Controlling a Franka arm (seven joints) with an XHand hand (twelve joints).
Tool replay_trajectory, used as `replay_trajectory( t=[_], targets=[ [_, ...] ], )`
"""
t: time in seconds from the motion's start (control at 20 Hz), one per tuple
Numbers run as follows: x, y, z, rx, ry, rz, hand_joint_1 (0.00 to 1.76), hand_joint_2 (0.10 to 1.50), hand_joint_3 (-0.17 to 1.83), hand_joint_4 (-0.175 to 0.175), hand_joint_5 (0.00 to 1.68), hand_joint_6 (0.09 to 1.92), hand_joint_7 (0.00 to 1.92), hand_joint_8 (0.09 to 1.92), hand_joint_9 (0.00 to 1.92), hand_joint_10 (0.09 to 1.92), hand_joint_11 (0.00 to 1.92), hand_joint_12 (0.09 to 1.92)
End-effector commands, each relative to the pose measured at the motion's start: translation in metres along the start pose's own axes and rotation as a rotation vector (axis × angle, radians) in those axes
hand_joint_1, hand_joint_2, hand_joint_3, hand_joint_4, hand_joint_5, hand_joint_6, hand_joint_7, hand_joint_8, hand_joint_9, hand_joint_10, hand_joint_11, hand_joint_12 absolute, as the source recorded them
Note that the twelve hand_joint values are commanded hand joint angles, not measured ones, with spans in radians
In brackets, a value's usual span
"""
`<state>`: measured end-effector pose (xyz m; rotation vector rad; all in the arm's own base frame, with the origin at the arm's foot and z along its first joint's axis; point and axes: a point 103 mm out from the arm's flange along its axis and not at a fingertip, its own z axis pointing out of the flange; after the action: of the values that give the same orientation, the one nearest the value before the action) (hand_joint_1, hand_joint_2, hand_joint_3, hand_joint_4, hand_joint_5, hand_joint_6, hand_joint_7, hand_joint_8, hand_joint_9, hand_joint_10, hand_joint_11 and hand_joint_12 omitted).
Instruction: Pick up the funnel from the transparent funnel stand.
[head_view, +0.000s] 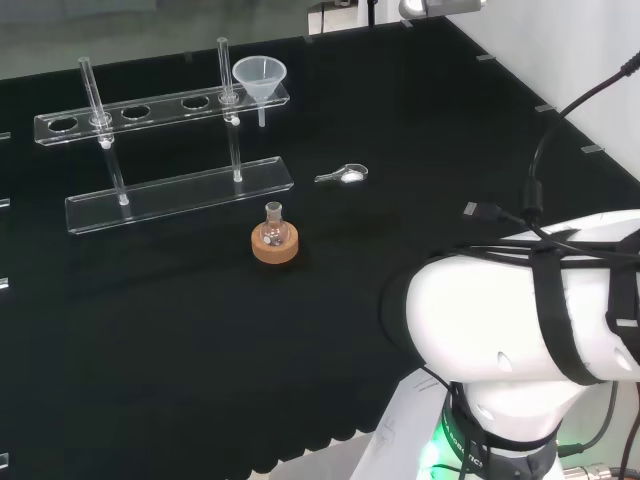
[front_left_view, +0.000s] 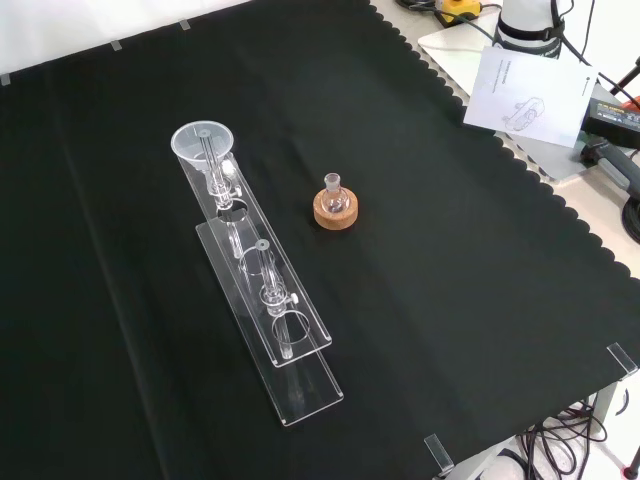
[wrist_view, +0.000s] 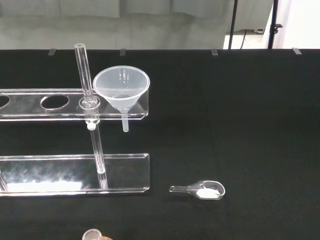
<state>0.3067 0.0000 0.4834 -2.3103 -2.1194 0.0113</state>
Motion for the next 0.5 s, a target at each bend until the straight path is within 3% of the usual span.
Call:
replay_trajectory(
  t=[0.05, 0.5],
  targets=[
    [-0.005, 0.001, 0.000, -0.010, 0.002, 0.002, 0.08, 1.14, 0.30, 0.034, 0.16, 0.09, 0.00, 0.25, 0.07, 0.67, 0.01, 1.37],
    [0.004, 0.006, -0.001, -0.010, -0.016, 0.014, 0.00, 1.20, 0.33, 0.051, 0.14, 0.09, 0.00, 0.17, 0.05, 0.65, 0.00, 1.35]
  ],
)
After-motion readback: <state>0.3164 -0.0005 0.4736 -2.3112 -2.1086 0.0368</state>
